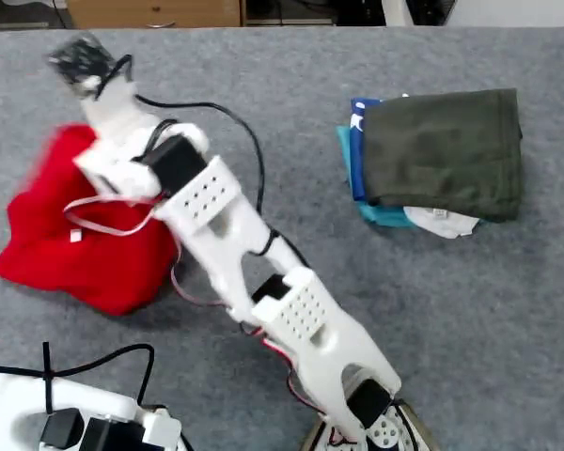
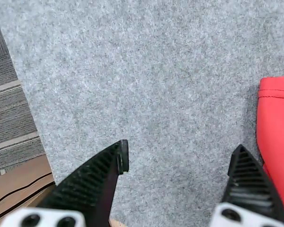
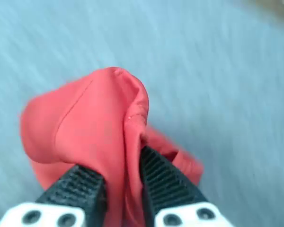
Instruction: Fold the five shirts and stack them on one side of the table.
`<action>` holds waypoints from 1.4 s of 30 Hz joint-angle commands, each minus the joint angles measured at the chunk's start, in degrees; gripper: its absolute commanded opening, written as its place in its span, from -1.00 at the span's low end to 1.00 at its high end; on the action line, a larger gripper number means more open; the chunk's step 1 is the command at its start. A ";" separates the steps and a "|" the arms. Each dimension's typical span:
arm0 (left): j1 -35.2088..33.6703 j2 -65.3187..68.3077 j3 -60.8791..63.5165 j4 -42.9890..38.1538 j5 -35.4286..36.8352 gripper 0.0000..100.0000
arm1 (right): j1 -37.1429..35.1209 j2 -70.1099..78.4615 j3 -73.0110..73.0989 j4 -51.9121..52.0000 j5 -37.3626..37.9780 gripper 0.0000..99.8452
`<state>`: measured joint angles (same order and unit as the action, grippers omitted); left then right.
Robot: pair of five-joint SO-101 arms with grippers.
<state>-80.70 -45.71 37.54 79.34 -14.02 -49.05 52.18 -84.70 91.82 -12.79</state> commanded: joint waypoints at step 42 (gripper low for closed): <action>17.05 0.04 -0.44 -0.53 0.35 -0.32 | 13.76 -29.76 69.05 10.55 10.46 -0.56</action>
<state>-65.14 -45.71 37.54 79.08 -14.02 -33.67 29.32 -15.96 101.41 -5.41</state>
